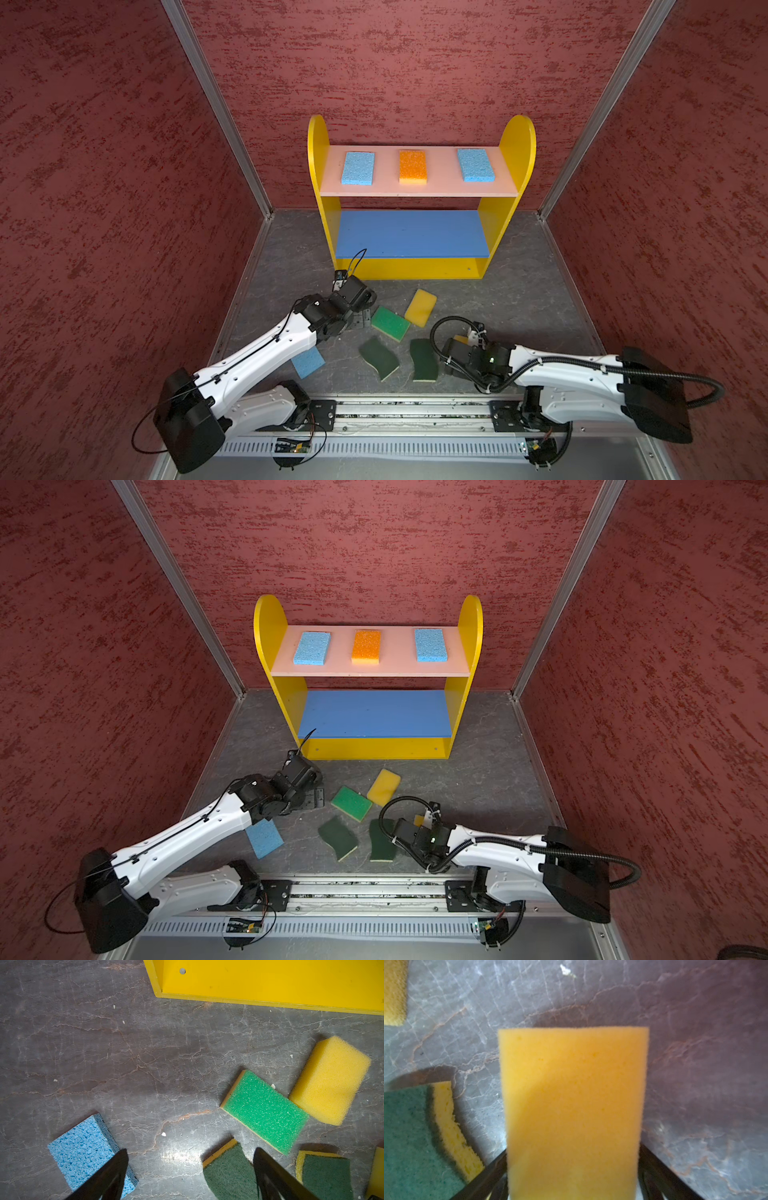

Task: Arrange cleaning sponges on a shelf
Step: Pick up the cleaning sponge from the bottom-center of the table.

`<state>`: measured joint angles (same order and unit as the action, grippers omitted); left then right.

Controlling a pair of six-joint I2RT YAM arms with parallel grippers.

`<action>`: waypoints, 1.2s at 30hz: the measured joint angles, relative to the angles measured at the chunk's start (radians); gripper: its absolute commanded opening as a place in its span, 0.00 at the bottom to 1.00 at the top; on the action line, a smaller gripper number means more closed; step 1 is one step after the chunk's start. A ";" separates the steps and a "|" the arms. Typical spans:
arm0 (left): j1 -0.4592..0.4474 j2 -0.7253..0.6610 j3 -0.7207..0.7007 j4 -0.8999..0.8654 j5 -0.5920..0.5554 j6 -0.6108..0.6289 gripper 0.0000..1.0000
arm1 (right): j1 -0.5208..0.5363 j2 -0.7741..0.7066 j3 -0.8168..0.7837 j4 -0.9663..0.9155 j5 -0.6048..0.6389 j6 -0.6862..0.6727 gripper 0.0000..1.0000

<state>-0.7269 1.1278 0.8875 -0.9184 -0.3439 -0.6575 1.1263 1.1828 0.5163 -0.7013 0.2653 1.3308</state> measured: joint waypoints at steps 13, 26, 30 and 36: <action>0.011 0.043 0.000 0.018 0.007 0.000 0.95 | -0.035 0.086 0.040 -0.016 0.001 -0.069 0.80; 0.026 0.047 0.000 0.022 0.011 0.000 0.95 | -0.042 0.192 0.114 0.019 0.005 -0.146 0.74; 0.031 0.047 0.000 0.022 0.012 0.000 0.95 | -0.042 0.190 0.114 0.018 0.005 -0.150 0.75; 0.032 0.047 0.000 0.022 0.013 0.005 0.95 | -0.045 0.161 0.113 -0.003 0.010 -0.177 0.71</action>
<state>-0.6945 1.1744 0.8875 -0.8967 -0.3309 -0.6529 1.0817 1.3434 0.6292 -0.7040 0.2752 1.1542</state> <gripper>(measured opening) 0.945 0.727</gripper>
